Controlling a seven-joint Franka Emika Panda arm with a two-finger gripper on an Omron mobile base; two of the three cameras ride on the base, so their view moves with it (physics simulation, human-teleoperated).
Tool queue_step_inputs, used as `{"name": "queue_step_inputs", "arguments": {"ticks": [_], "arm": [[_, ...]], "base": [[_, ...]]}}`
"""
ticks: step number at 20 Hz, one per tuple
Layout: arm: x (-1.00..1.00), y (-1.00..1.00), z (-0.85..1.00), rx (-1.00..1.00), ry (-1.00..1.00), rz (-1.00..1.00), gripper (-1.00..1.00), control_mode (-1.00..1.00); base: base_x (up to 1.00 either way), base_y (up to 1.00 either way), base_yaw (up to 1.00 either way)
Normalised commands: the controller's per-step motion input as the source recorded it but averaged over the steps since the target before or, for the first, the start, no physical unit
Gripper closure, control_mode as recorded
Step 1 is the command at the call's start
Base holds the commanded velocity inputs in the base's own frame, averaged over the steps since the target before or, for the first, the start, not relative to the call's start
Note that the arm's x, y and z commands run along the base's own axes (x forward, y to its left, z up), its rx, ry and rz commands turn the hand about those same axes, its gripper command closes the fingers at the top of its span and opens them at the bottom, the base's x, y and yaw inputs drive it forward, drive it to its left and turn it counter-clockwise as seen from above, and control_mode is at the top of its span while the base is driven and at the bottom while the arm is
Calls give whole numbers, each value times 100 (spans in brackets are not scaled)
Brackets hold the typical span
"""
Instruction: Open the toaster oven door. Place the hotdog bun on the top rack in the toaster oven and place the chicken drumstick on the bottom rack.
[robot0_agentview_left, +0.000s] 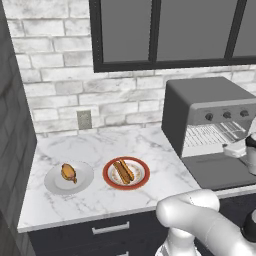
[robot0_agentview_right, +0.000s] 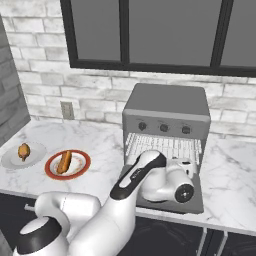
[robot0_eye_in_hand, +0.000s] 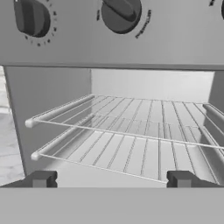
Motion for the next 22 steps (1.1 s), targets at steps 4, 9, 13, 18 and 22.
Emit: {"name": "queue_step_inputs", "arguments": {"ticks": [4,9,13,18,22], "arm": [[20,-1,-21,0,0,0,-100,-100],[33,0,-14,0,0,0,-100,-100],[23,0,-13,0,0,-3,-100,-100],[25,-6,-12,0,0,-3,-100,-100],[22,-9,-9,0,0,-2,-100,-100]], "base": [[0,0,0],[0,0,0],[0,0,0],[0,0,0],[0,0,0]]}}
